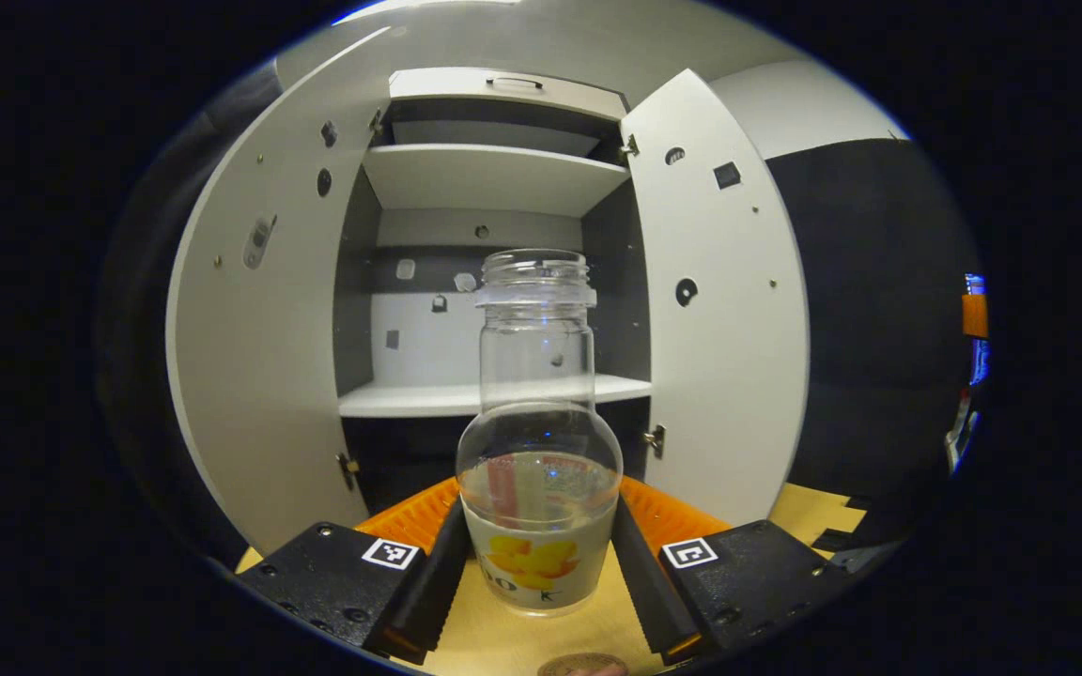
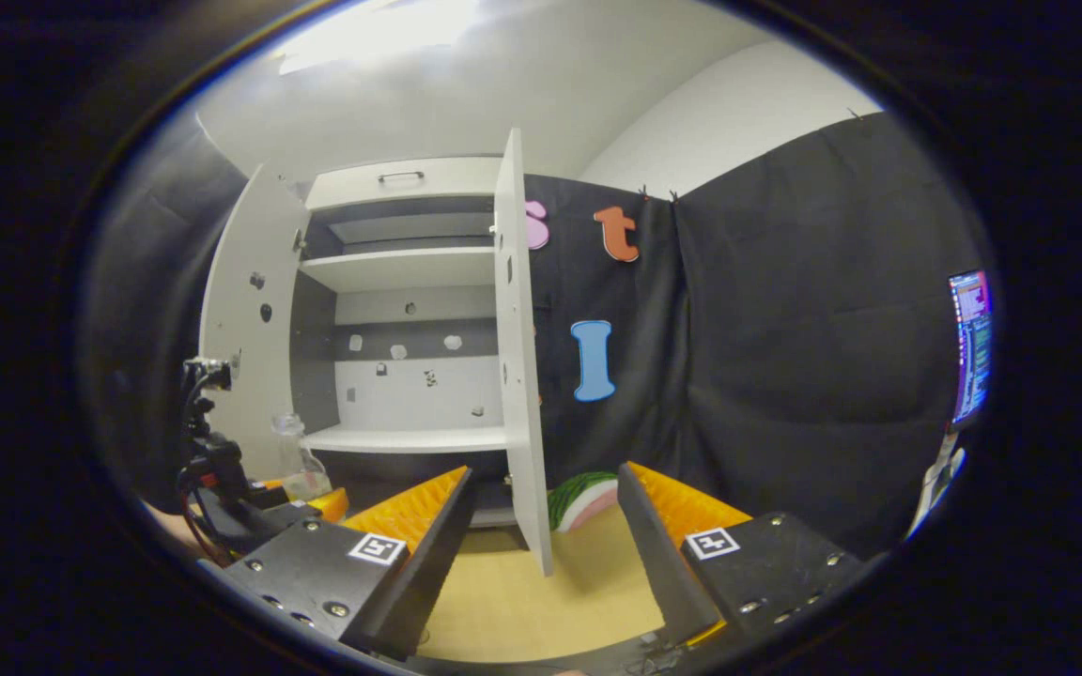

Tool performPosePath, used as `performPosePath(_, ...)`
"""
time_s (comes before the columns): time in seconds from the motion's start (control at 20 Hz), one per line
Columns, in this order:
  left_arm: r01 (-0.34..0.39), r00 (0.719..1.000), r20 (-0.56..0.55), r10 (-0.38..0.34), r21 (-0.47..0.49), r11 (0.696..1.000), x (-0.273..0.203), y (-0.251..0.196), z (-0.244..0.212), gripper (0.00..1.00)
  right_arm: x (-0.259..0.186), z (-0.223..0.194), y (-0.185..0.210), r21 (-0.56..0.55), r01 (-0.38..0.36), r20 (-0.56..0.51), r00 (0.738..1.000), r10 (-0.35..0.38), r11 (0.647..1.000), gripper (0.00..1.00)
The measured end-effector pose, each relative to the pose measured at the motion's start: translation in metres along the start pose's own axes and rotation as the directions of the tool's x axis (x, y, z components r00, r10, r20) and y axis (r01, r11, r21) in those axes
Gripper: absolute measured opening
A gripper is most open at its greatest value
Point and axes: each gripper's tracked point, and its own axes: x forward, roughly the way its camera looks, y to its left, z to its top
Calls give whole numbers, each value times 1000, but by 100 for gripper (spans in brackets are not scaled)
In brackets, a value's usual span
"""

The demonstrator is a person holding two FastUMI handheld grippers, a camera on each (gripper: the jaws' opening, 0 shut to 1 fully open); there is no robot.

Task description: Grasp the bottle in the cabinet with the left hand and place it on the coaster, then close the right door with the right hand and the left door with the left hand.

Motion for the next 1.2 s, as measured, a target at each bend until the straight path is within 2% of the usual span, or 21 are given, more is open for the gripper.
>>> performPosePath(0.15,57,995,-83,-57,2,998,-18,-11,-61,80,6,-20,-1,19,36,-37,999,-35,999,93)
performPosePath(0.25,88,988,-135,-79,64,994,-28,-13,-103,80,5,-25,1,20,46,-47,998,-45,999,93)
performPosePath(0.4,146,981,-144,-133,83,986,-36,-21,-140,80,5,-34,13,40,20,-60,998,-17,999,90)
performPosePath(0.45,166,977,-144,-155,67,984,-36,-25,-149,80,7,-38,14,46,23,-73,997,-19,999,93)
performPosePath(0.65,233,962,-150,-227,23,972,-36,-42,-181,80,18,-46,20,25,52,-108,993,-49,998,93)
performPosePath(0.85,293,943,-187,-275,76,953,-34,-43,-208,80,31,-35,31,9,39,-86,996,-38,999,93)
performPosePath(1.0,325,929,-202,-311,41,945,-35,-38,-213,82,37,-29,28,-14,67,-68,995,-68,998,93)
performPosePath(1.2,391,885,-295,-360,50,919,-41,-37,-225,83,37,-28,20,-20,111,-61,992,-113,994,93)
